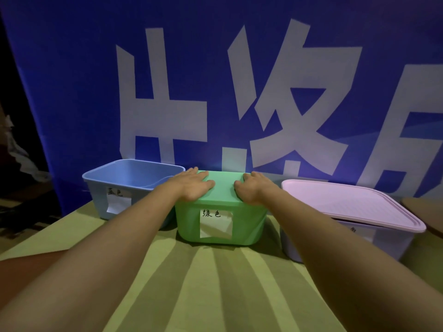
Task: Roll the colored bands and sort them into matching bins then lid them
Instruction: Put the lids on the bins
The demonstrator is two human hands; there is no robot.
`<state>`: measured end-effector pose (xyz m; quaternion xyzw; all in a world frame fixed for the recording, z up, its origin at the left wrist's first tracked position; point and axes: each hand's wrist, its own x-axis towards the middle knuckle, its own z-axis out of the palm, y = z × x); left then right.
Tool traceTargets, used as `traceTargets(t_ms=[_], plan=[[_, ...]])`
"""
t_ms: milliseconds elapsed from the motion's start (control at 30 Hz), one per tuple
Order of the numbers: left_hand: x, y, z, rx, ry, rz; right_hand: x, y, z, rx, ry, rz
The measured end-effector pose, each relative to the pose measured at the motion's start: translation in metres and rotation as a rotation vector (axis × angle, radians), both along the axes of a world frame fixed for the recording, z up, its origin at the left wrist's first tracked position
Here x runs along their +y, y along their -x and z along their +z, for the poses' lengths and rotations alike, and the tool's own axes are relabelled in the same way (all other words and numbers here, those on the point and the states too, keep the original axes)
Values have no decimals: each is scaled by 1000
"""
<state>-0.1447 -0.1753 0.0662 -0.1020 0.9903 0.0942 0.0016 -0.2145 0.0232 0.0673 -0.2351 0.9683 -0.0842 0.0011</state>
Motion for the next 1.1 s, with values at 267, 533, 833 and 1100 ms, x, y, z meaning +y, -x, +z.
traceTargets(t_ms=[267,533,833,1100], plan=[[11,-7,8,69,-48,-58,0,-3,-7,16,-43,-59],[15,-27,3,557,-145,42,9,-21,-6,196,53,-80],[-45,-150,-5,705,-271,192,-36,-138,-5,467,211,303],[-145,-306,-64,335,-276,732,-121,-264,-58,85,126,403]])
